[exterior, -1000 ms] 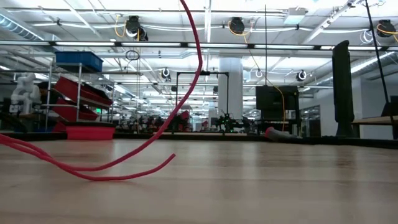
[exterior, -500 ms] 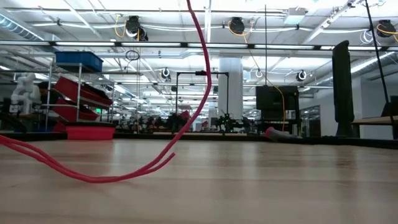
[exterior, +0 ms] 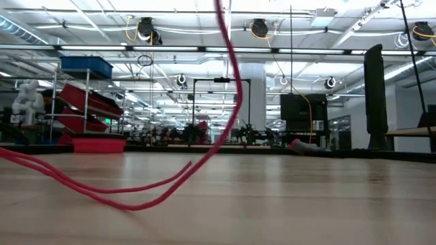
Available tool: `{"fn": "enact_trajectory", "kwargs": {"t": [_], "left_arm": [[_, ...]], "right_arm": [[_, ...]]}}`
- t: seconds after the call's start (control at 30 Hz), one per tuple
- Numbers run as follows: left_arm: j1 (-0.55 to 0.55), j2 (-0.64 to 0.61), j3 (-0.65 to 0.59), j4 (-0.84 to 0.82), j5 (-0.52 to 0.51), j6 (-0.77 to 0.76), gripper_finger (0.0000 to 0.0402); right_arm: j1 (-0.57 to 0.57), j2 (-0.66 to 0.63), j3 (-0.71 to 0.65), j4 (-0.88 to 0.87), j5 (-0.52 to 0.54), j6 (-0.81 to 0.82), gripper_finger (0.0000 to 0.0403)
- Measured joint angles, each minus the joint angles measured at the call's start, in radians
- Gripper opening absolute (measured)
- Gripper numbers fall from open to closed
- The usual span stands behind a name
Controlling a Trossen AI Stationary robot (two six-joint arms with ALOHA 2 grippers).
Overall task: Coil cords
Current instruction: Coil the red wire onto the spool
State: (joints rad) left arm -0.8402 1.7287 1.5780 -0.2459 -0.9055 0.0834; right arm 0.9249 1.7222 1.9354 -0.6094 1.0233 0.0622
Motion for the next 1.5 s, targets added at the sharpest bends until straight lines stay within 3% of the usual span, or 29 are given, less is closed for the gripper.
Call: {"fn": "enact_trajectory", "kwargs": {"t": [0.27, 0.5, 0.83, 1.2, 1.5], "left_arm": [[0.0, 0.0, 0.0, 0.001, 0.017, -0.051, 0.0091], [0.026, 0.002, 0.0, 0.002, 0.025, -0.105, 0.0091], [0.08, 0.06, -0.001, 0.037, 0.079, -0.132, 0.0093], [0.129, 0.084, -0.001, 0.015, 0.139, -0.24, 0.0174], [0.129, 0.085, -0.001, 0.017, 0.152, -0.262, 0.0185]], "right_arm": [[0.0, 0.0, 0.0, -0.001, 0.003, -0.01, 0.0], [0.0, 0.0, 0.0, -0.008, 0.107, -0.041, 0.0], [0.003, 0.0, 0.0, -0.015, 0.139, -0.049, 0.0], [0.038, 0.0, 0.0, -0.059, 0.286, -0.049, 0.0], [0.046, 0.0, 0.0, -0.058, 0.289, -0.049, 0.0]]}}
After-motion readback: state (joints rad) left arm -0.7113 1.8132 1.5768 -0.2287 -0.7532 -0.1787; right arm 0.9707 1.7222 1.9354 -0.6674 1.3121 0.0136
